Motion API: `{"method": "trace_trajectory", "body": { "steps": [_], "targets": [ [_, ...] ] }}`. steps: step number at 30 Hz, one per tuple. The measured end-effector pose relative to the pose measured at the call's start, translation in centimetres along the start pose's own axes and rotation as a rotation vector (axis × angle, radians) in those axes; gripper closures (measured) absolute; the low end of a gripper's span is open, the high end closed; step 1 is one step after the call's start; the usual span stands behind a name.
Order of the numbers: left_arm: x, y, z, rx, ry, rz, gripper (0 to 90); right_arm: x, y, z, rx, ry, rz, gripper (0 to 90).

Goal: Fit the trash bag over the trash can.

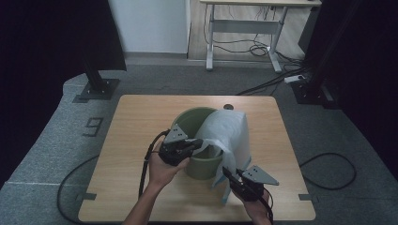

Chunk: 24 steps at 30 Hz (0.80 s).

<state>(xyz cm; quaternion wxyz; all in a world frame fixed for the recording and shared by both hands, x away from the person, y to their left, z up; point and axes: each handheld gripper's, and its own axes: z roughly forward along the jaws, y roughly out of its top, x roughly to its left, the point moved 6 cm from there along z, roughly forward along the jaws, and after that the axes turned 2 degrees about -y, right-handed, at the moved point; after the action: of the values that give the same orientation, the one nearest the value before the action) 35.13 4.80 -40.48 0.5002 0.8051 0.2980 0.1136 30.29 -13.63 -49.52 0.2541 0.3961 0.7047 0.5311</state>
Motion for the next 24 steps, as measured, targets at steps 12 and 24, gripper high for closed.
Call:
{"method": "trace_trajectory", "body": {
  "steps": [12,24],
  "targets": [
    [0.3,0.0,0.0,-0.001,-0.001,0.001,89.9,-2.7,4.2,-3.5,-0.107,-0.106,-0.071,88.7],
    [0.7,0.5,-0.9,-0.078,0.029,0.016,62.3,-2.8,11.3,-5.0,-0.194,-0.153,-0.191,88.5]
  ]
}}
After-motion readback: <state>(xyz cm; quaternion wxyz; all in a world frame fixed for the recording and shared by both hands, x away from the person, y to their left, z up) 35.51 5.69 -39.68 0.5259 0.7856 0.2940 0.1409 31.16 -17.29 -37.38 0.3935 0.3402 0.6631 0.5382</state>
